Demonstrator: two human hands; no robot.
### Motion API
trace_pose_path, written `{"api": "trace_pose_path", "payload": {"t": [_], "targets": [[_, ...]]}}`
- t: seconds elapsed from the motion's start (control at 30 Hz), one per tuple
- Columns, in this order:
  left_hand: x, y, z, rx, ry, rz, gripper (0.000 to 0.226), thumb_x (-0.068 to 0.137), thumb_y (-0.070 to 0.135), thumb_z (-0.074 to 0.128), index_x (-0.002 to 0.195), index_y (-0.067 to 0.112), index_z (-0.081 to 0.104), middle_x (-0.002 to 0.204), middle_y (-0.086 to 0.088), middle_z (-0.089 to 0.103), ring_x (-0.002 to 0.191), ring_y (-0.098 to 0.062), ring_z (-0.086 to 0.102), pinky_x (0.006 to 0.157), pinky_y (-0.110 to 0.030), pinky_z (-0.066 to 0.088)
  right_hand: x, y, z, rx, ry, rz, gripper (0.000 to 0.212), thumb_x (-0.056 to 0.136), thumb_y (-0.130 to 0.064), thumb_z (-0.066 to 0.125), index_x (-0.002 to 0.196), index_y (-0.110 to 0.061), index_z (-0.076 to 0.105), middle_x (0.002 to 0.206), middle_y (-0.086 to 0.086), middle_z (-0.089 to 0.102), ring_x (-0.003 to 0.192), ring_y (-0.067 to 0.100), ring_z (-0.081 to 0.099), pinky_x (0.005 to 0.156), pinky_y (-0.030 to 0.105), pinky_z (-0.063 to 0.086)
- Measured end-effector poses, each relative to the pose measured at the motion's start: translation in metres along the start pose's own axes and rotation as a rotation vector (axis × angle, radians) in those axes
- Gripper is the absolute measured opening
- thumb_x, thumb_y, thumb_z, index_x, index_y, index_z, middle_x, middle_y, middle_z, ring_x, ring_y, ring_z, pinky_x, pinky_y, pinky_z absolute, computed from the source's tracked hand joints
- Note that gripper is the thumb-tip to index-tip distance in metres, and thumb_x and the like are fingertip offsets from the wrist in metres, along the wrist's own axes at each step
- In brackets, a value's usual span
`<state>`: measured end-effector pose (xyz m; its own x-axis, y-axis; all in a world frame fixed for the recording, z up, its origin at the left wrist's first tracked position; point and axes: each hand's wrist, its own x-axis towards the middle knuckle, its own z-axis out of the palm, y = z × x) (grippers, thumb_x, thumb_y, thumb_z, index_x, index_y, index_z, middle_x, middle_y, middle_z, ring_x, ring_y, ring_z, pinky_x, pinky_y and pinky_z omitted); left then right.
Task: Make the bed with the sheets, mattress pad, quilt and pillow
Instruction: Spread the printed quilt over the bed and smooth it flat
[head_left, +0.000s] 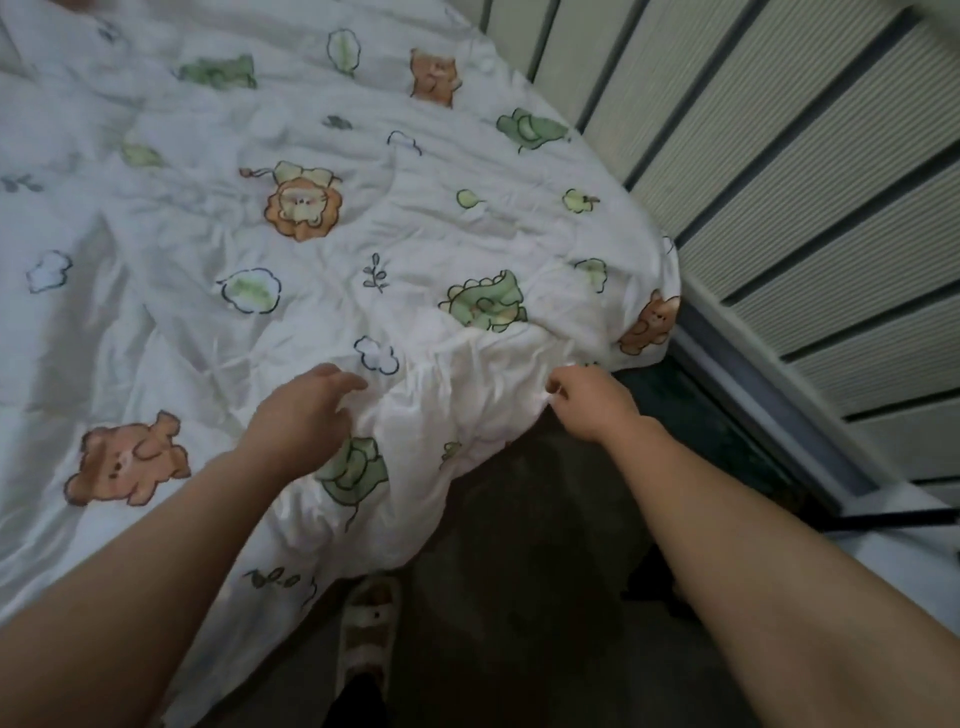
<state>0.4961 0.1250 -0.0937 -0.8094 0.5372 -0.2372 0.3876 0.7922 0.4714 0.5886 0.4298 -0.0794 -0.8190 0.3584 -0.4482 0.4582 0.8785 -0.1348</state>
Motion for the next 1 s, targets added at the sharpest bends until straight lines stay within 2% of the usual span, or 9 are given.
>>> {"api": "trace_pose_path", "payload": {"t": [0.13,0.2,0.33,0.47,0.57,0.7,0.83,0.9,1.0], "targets": [[0.045,0.013,-0.009,0.008,-0.002,0.055,0.047,0.085,0.013,0.058,0.131,0.021,0.053,0.13,0.0,0.051,0.116,-0.024,0.051,0.087,-0.038,0.048,0.037,0.016,-0.031,0.015,0.056,0.124,0.012,0.091,-0.021,0.046,0.095,-0.022,0.058,0.102,0.004,0.06,0.09,0.026,0.056,0.069,0.033,0.045],[0.068,0.019,-0.012,0.064,-0.043,0.076,0.051,0.087,0.02,0.059,0.136,0.024,0.047,0.136,0.002,0.046,0.122,-0.022,0.044,0.091,-0.04,0.047,0.059,0.021,-0.044,0.044,0.092,0.177,0.019,0.091,-0.017,0.044,0.106,-0.018,0.056,0.106,0.006,0.058,0.096,0.03,0.057,0.072,0.033,0.044],[0.109,0.027,-0.004,0.167,-0.18,0.051,0.061,0.086,0.038,0.062,0.141,0.027,0.039,0.14,0.003,0.04,0.125,-0.021,0.039,0.094,-0.041,0.046,0.102,0.033,-0.049,0.008,0.107,0.226,0.037,0.091,-0.016,0.043,0.128,-0.018,0.043,0.129,0.011,0.044,0.107,0.034,0.052,0.081,0.037,0.046],[0.138,0.045,0.02,0.234,-0.311,0.034,0.065,0.078,0.05,0.068,0.133,0.026,0.043,0.13,0.002,0.042,0.119,-0.021,0.042,0.086,-0.039,0.048,0.142,0.055,-0.053,-0.037,0.128,0.305,0.046,0.094,-0.016,0.044,0.138,-0.019,0.031,0.141,0.013,0.028,0.115,0.039,0.048,0.085,0.042,0.042],[0.151,0.053,0.041,0.271,-0.401,-0.018,0.051,0.077,0.042,0.069,0.12,0.024,0.048,0.119,0.0,0.048,0.113,-0.021,0.046,0.081,-0.037,0.047,0.162,0.069,-0.06,-0.068,0.128,0.299,0.045,0.097,-0.026,0.046,0.139,-0.025,0.03,0.14,0.012,0.028,0.115,0.041,0.047,0.093,0.047,0.037],[0.164,0.063,0.058,0.342,-0.386,-0.084,0.015,0.084,0.029,0.057,0.099,0.025,0.056,0.109,-0.001,0.06,0.101,-0.025,0.057,0.079,-0.034,0.049,0.189,0.087,-0.055,-0.125,0.079,0.166,0.032,0.096,-0.025,0.043,0.128,-0.022,0.042,0.133,0.012,0.039,0.109,0.039,0.051,0.081,0.04,0.036],[0.173,0.083,0.058,0.292,-0.352,-0.111,0.017,0.081,0.019,0.053,0.095,0.025,0.057,0.105,0.0,0.062,0.098,-0.027,0.058,0.073,-0.029,0.043,0.214,0.106,-0.054,-0.131,0.042,0.01,0.023,0.092,-0.016,0.041,0.11,-0.013,0.054,0.116,0.015,0.054,0.103,0.035,0.056,0.078,0.036,0.042],[0.179,0.1,0.058,0.246,-0.316,-0.069,0.017,0.078,0.016,0.052,0.093,0.024,0.056,0.101,0.001,0.063,0.096,-0.027,0.058,0.074,-0.031,0.045,0.216,0.132,-0.065,-0.135,0.095,0.052,0.02,0.091,-0.016,0.038,0.106,-0.013,0.051,0.114,0.017,0.055,0.101,0.036,0.056,0.079,0.038,0.045],[0.182,0.129,0.074,0.22,-0.392,0.013,0.014,0.079,0.019,0.053,0.092,0.023,0.055,0.101,0.001,0.061,0.095,-0.025,0.057,0.075,-0.031,0.045,0.214,0.185,-0.087,-0.205,0.148,0.166,0.022,0.096,-0.015,0.038,0.113,-0.008,0.05,0.116,0.023,0.054,0.105,0.041,0.055,0.082,0.039,0.046]]}}
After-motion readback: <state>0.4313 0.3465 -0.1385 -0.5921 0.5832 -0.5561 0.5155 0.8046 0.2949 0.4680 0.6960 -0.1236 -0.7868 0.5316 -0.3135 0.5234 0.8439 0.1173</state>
